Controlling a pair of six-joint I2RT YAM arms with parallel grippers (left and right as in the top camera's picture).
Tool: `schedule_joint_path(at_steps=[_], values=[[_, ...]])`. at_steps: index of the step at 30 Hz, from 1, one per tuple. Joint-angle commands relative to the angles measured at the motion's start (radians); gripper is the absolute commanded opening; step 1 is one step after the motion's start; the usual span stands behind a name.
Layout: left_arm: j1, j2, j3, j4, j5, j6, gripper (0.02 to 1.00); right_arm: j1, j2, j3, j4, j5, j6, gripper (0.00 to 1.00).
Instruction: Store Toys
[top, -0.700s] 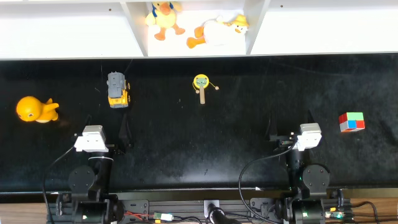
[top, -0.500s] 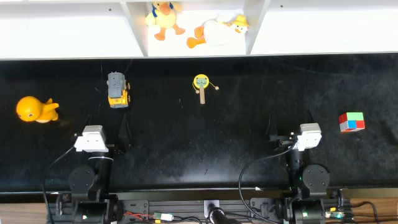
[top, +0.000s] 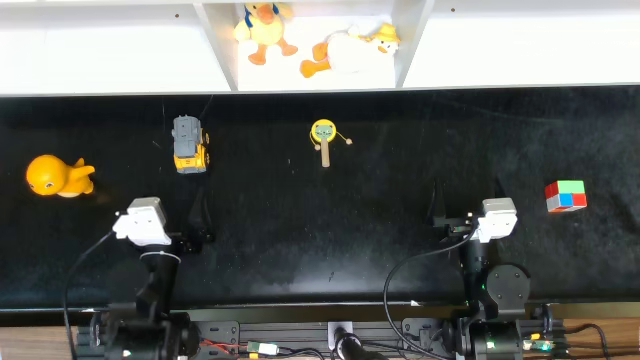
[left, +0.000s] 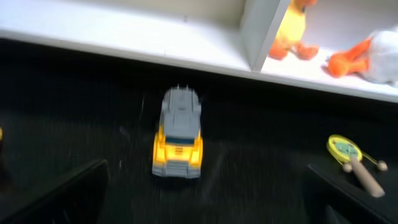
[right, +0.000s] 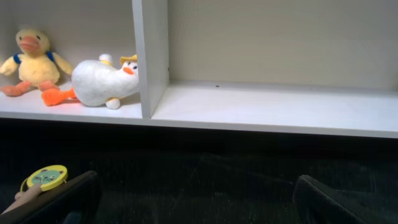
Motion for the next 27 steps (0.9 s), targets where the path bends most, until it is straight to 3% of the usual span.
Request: schedule_joint_path(at_steps=[1, 8, 15, 24, 27], values=[[0.004, 0.164, 0.171, -0.056, 0.053, -0.021, 0.996, 0.000, -0.003, -0.013, 0.005, -0.010, -0.003, 0.993], [0.149, 0.475, 0.432, -0.196, 0.242, 0.103, 0.993, 0.000, -0.003, -0.013, 0.005, -0.011, -0.003, 0.996], [0.413, 0.726, 0.613, -0.237, 0.545, 0.302, 0.993, 0.000, -0.003, -0.013, 0.005, -0.011, -0.003, 0.996], [0.774, 0.871, 0.713, -0.387, 0.851, 0.594, 0.996, 0.000, -0.003, -0.013, 0.005, -0.010, -0.003, 0.996], [0.888, 0.862, 0.726, -0.486, 0.866, 0.693, 0.996, 0.000, -0.003, -0.013, 0.005, -0.011, -0.003, 0.993]])
